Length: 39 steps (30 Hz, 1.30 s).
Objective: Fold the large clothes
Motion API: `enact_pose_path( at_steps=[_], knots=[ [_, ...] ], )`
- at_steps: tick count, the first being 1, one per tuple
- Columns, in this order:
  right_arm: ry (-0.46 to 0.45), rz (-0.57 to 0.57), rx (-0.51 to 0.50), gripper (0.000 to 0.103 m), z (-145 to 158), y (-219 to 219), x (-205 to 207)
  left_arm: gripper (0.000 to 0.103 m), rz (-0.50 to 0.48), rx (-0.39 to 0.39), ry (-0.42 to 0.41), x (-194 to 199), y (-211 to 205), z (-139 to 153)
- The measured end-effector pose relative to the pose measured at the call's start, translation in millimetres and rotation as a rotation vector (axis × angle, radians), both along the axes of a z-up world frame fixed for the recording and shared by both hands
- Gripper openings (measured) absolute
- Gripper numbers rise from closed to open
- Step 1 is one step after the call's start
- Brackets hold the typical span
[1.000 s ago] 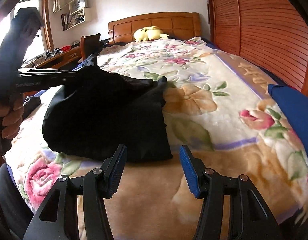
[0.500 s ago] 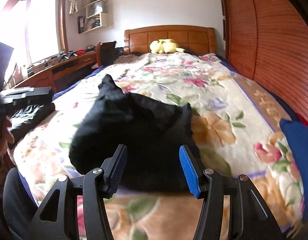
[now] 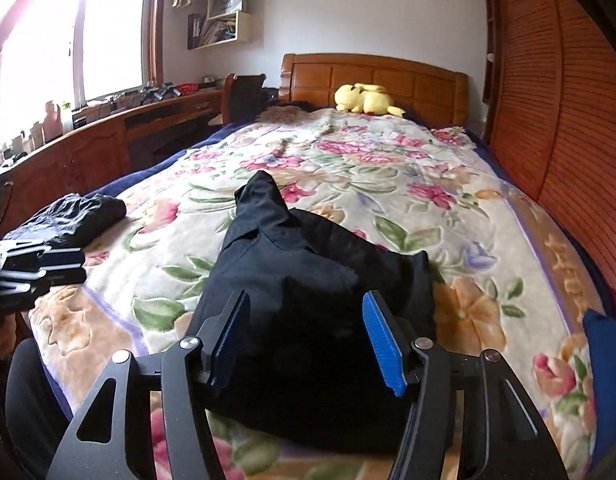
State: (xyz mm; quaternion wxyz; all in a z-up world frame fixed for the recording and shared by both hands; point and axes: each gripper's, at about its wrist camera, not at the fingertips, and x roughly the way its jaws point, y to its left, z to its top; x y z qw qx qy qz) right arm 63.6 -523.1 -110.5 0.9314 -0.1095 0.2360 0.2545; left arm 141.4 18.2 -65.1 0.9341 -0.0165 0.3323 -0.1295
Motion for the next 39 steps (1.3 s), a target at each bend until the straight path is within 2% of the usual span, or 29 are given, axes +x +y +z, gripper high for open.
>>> enact_pose_path(
  at_steps=[17,27,34,39],
  knots=[
    [0.073,0.019,-0.089,0.068,1.1,41.1,47.6,0.031,0.059,-0.02,0.037,-17.3,29.3,-29.0],
    [0.202,0.004,-0.15,0.069,-19.2,44.4,75.4,0.031,0.069,-0.029,0.068,-18.6,32.0,-43.1],
    [0.201,-0.039,-0.128,0.073,-20.1,37.7,84.5,0.031,0.059,-0.028,0.079,-18.9,27.9,-47.2],
    [0.265,-0.045,-0.065,0.075,-28.6,28.3,91.9,0.031,0.056,-0.025,0.084,-19.4,25.5,-49.1]
  ],
)
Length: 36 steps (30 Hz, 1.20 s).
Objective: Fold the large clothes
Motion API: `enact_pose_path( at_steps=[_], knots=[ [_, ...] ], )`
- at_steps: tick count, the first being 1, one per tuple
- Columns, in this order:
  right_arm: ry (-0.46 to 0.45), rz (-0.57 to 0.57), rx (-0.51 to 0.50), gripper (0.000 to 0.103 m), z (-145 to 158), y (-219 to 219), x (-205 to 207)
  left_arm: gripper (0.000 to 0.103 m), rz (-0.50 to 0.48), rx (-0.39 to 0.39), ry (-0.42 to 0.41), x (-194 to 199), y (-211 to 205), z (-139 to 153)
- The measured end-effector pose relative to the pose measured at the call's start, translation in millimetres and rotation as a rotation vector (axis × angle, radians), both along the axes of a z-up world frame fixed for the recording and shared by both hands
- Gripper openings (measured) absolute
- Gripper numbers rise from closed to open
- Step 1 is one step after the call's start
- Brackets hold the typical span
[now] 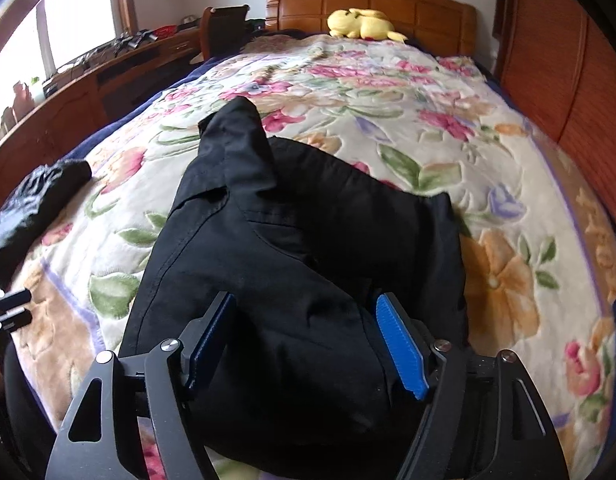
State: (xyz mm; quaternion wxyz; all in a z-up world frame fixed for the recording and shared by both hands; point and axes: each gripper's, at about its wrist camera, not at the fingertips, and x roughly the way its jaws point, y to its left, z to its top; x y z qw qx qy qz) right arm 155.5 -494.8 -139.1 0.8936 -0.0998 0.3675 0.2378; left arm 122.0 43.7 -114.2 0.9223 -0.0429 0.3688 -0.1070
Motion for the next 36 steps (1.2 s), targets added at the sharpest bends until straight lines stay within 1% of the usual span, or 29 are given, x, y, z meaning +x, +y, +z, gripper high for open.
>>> enact_pose_path(
  at_steps=[4,14,19,23,26,27,28,29,30,32,33,36],
  knots=[
    [0.04,-0.001,0.038,0.075,-5.3,-6.1,4.3,0.031,0.0,0.0,0.004,-0.2,-0.6,-1.5],
    [0.085,0.011,0.07,0.075,-16.3,-10.0,8.5,0.031,-0.004,0.004,0.015,3.3,-2.9,-7.3],
    [0.132,0.02,0.145,0.075,-34.9,-19.1,13.3,0.031,-0.018,0.005,0.03,9.1,-8.7,-15.3],
    [0.14,0.035,0.19,0.075,-43.8,-27.2,15.2,0.031,-0.036,0.01,0.045,17.4,-15.3,-21.9],
    [0.133,0.043,0.199,0.075,-46.0,-30.3,14.0,0.031,-0.047,0.019,0.053,25.1,-19.9,-24.7],
    [0.128,0.046,0.197,0.074,-45.9,-31.2,12.0,0.031,-0.05,0.021,0.055,28.1,-21.4,-25.2],
    [0.118,0.055,0.192,0.07,-45.3,-31.3,9.3,0.031,-0.055,0.021,0.056,32.3,-23.4,-25.2],
    [0.106,0.067,0.181,0.059,-43.8,-29.2,5.4,0.031,-0.059,0.022,0.054,35.6,-25.0,-24.7],
    [0.078,0.07,0.161,0.036,-41.6,-29.8,-0.1,0.031,-0.063,0.021,0.05,38.9,-26.9,-23.9],
    [0.043,0.086,0.157,0.016,-35.7,-34.8,-9.7,0.031,-0.078,0.011,0.035,49.9,-33.4,-20.5],
    [0.032,0.101,0.17,0.01,-32.6,-39.5,-15.1,0.031,-0.083,0.008,0.029,53.5,-36.0,-18.8],
    [-0.003,0.099,0.213,0.006,-24.8,-60.2,-30.3,0.031,-0.1,0.004,-0.002,67.7,-47.6,-10.7]
  ],
)
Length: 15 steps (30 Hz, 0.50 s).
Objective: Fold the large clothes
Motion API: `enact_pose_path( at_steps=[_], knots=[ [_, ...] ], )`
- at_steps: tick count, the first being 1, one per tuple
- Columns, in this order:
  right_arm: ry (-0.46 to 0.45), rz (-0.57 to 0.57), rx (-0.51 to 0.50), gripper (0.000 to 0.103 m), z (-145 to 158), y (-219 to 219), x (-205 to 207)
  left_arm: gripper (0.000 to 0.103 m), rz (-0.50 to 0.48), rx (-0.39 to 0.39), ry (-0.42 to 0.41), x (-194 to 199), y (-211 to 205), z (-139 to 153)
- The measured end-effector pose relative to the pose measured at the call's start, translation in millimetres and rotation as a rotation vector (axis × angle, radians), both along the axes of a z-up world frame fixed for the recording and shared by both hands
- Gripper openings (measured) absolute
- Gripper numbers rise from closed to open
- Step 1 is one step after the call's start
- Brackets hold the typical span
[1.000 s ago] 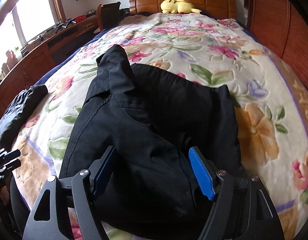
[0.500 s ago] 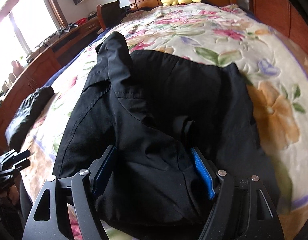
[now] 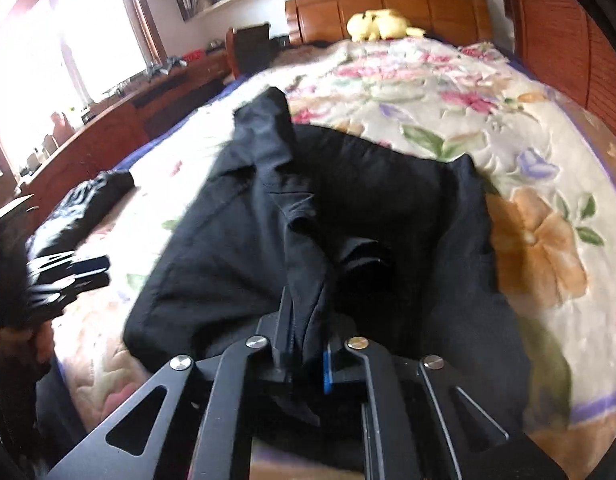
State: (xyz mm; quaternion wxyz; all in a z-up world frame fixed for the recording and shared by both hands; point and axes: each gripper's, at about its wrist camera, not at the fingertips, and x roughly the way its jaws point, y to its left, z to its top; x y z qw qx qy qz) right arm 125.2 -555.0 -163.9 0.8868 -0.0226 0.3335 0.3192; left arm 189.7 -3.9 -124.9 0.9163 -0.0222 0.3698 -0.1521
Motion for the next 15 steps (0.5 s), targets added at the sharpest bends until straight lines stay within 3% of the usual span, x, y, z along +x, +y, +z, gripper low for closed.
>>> enact_pose_path(
  at_steps=[4,8,11,15],
  knots=[
    [-0.085,-0.041,0.047,0.005,12.5,-32.9,-22.4,0.031,-0.027,-0.003,-0.029,16.9,-18.6,12.3],
    [-0.145,-0.174,0.061,0.005,14.6,-69.4,-37.8,0.031,-0.064,-0.001,-0.062,32.7,-39.9,26.0],
    [-0.091,-0.266,0.025,0.005,-11.9,-89.8,-32.3,0.031,-0.093,-0.002,-0.073,46.8,-53.6,33.2],
    [-0.046,-0.279,0.022,0.005,-43.1,-97.0,-29.0,0.032,-0.124,0.0,-0.07,73.8,-73.3,39.6]
  ],
)
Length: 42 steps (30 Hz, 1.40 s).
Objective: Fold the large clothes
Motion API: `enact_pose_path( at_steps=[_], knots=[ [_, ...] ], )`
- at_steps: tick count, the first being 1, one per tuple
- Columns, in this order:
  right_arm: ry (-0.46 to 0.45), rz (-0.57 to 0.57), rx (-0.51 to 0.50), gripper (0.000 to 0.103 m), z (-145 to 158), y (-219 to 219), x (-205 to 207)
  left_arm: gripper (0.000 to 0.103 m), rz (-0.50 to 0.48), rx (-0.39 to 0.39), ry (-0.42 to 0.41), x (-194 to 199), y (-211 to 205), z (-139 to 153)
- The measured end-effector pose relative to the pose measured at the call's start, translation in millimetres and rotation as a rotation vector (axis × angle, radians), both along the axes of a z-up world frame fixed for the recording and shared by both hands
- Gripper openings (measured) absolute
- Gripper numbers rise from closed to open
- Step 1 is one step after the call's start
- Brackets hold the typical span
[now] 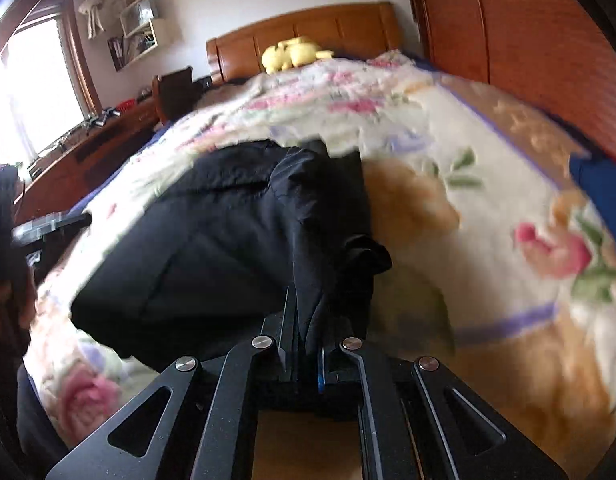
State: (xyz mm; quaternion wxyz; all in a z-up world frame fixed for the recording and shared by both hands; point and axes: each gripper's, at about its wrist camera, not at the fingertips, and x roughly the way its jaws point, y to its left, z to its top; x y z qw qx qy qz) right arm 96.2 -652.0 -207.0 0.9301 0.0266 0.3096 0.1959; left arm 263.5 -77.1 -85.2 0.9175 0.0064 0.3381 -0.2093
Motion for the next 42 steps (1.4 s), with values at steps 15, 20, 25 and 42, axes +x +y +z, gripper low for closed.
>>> enact_pose_path(
  at_steps=[15,20,25,42],
  knots=[
    [0.031,-0.061,0.05,0.058,-14.5,2.7,22.8,0.032,0.02,0.103,0.063,94.6,-44.9,-23.7],
    [0.023,-0.057,0.038,0.059,-10.5,6.1,18.5,0.036,0.08,0.191,0.07,119.7,-50.2,-37.2],
    [0.018,-0.054,0.043,0.059,-11.5,3.8,17.6,0.054,0.138,0.221,0.099,150.2,-45.5,-53.2],
    [0.106,-0.033,0.091,0.065,-14.5,1.8,31.9,0.087,0.149,0.132,0.164,190.0,-33.5,-69.7]
  ],
)
